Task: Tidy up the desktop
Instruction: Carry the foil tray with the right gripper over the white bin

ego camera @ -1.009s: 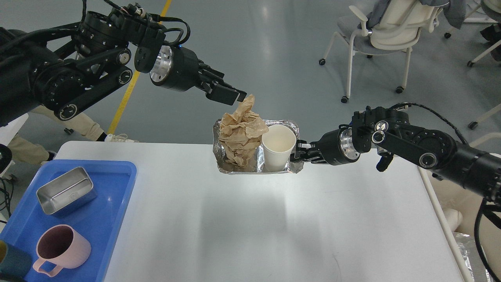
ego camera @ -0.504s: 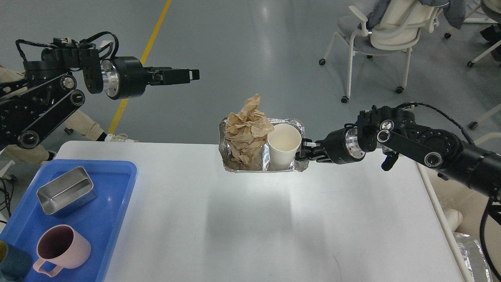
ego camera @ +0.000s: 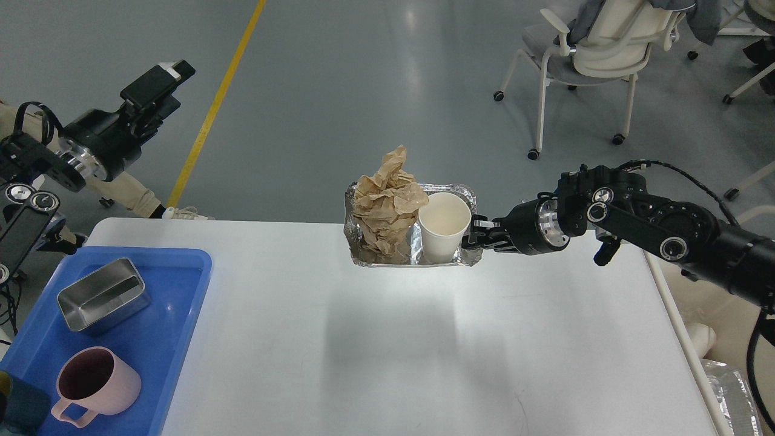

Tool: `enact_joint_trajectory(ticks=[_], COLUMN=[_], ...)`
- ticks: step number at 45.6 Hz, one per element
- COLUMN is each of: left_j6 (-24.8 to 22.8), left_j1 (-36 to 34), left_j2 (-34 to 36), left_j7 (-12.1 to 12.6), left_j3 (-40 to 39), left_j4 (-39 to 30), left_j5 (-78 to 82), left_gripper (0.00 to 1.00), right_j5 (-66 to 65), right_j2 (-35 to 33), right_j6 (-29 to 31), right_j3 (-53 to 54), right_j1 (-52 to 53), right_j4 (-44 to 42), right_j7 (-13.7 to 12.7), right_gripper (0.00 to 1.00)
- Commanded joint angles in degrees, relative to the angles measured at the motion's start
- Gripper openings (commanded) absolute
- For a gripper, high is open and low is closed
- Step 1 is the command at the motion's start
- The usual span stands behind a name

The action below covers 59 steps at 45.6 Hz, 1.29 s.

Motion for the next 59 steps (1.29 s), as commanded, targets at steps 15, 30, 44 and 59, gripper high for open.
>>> enact_joint_trajectory(ticks=[15, 30, 44, 59], left_j6=[4.01, 1.38, -0.65, -0.73], left_j1=[11.72, 19.46, 23.33, 25.7], left_j2=[-3.86, -5.79, -6.32, -6.94], left_j7=[-3.74, -3.39, -3.3, -3.3], left_j3=[-9.89, -19.91, -22.02, -22.11], left_j4=[-0.01, -2.55, -4.31, -7.39], left_j5=[-24.1, -28.93, -32.89, -32.89], left_gripper=[0.97, 0.97, 0.97, 0.97], right_j5=[0.61, 10.62, 24.33, 35.32], right_j2=[-4.3, -15.37, -24.34, -28.12], right_j6=[-1.64, -3.31, -8.05, -9.55], right_j3=[0.88, 7.56, 7.91, 8.09], right_j1=[-3.8, -13.2, -22.69, -29.46], right_j4=[0.18, 0.18, -0.97, -8.26], right_j7=[0.0, 0.0, 0.0, 0.53], right_gripper=[0.0, 0.0, 0.0, 0.0])
